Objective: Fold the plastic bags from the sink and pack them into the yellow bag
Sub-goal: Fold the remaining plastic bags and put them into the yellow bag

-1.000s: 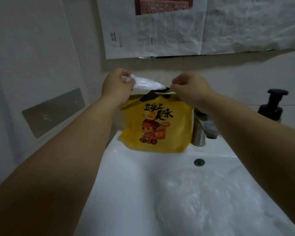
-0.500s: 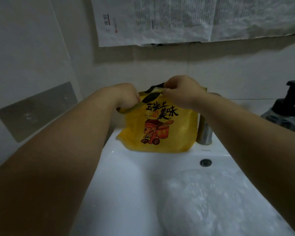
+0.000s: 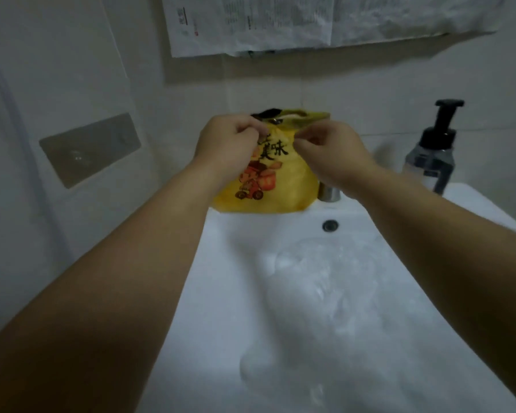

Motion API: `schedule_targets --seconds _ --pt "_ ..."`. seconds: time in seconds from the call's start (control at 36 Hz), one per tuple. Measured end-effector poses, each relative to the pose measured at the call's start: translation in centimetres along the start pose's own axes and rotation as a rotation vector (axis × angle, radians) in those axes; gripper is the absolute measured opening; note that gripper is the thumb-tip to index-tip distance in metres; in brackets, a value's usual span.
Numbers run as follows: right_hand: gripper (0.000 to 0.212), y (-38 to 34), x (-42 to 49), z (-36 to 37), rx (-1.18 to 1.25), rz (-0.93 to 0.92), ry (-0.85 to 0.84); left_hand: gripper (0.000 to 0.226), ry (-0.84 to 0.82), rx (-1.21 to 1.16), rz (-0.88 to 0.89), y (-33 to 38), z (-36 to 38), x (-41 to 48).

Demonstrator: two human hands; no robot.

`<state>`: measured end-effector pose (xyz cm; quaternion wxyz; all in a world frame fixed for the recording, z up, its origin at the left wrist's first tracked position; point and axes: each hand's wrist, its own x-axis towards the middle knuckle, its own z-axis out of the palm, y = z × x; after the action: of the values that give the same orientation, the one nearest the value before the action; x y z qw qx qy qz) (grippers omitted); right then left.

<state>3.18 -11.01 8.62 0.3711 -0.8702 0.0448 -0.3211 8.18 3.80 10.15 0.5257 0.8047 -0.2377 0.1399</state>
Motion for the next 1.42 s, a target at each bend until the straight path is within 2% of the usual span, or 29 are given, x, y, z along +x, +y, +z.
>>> schedule_targets --seconds 0.14,0.19,0.28,0.36,0.42,0.44,0.5,0.53,0.56,0.61,0.67,0.69,0.75,0.83,0.89,0.94,1.03,1.08,1.17,1.22,1.28,1.33,1.42 --pt "0.022 2.7 -6.5 -1.4 -0.002 0.052 -0.099 0.031 -0.105 -0.027 -0.042 -0.9 3.7 -6.1" --pt "0.021 3.9 -9.0 -1.8 -0.057 0.077 -0.173 0.026 -0.217 0.04 -0.08 -1.5 5.1 -8.6" --pt "0.023 5.7 -12.4 -2.2 -0.135 0.164 -0.338 0.013 -0.54 0.222 -0.217 -2.0 6.5 -12.4" --pt "0.023 6.7 -15.4 -2.6 -0.105 0.393 -0.649 0.049 -0.943 0.484 -0.423 -2.5 7.0 -15.7" --pt "0.036 6.9 -16.8 -3.0 -0.092 0.567 -0.942 0.063 -1.135 0.577 -0.523 -2.3 7.0 -17.3" --pt "0.045 7.0 -17.3 -3.2 -0.106 0.62 -1.078 0.059 -1.191 0.595 -0.538 -2.3 6.9 -17.9" --pt "0.059 6.9 -17.8 -3.4 -0.151 0.66 -1.268 0.026 -1.244 0.562 -0.515 -2.7 6.6 -18.2" --pt "0.061 6.9 -18.0 -3.4 -0.176 0.657 -1.315 0.011 -1.241 0.536 -0.487 -2.8 6.5 -18.3" --pt "0.059 7.0 -18.3 -3.4 -0.195 0.646 -1.327 0.006 -1.222 0.506 -0.46 -2.9 6.5 -18.4" --pt "0.039 7.4 -18.5 -3.2 -0.202 0.594 -1.25 0.006 -1.093 0.426 -0.421 -3.2 6.5 -18.5" --pt "0.014 8.0 -18.1 -3.2 -0.113 0.557 -1.061 0.01 -0.852 0.223 -0.399 -3.1 6.5 -18.3" --pt "0.011 8.2 -17.8 -3.3 -0.006 0.567 -0.935 0.011 -0.719 0.068 -0.421 -3.0 6.5 -18.0" --pt "0.015 8.6 -16.9 -3.7 0.286 0.616 -0.684 0.02 -0.494 -0.206 -0.476 -2.7 6.6 -16.9" --pt "0.026 8.4 -15.6 -4.3 0.664 0.686 -0.413 0.026 -0.266 -0.467 -0.508 -2.4 7.1 -15.1" --pt "0.03 8.2 -15.0 -4.6 0.714 0.686 -0.288 0.022 -0.146 -0.55 -0.509 -2.3 7.9 -14.0" --pt "0.034 8.3 -14.5 -4.7 0.707 0.66 -0.296 0.022 -0.074 -0.54 -0.496 -2.3 8.7 -13.4" --pt "0.053 8.6 -14.2 -4.9 0.786 0.626 -0.534 0.024 -0.012 -0.589 -0.522 -3.1 9.5 -12.8" --pt "0.043 8.7 -14.1 -4.7 0.703 0.607 -0.586 0.025 0.003 -0.602 -0.549 -4.0 9.7 -12.5" --pt "0.016 8.7 -13.7 -4.3 0.674 0.591 -0.404 0.042 0.016 -0.572 -0.559 -4.1 9.6 -12.2" --pt "0.019 8.7 -13.3 -4.6 0.856 0.654 -0.282 0.056 0.034 -0.508 -0.498 -4.0 9.6 -12.1" --pt "0.013 8.8 -13.0 -5.0 0.971 0.717 -0.16 0.059 0.014 -0.404 -0.353 -3.5 9.6 -12.5" --pt "0.012 8.9 -12.8 -5.1 1.022 0.734 -0.115 0.059 -0.108 -0.349 -0.27 -3.3 9.8 -13.0" --pt "0.026 8.6 -13.1 -5.1 1.077 0.71 -0.201 0.049 -0.33 -0.32 -0.274 -3.1 10.0 -13.9"
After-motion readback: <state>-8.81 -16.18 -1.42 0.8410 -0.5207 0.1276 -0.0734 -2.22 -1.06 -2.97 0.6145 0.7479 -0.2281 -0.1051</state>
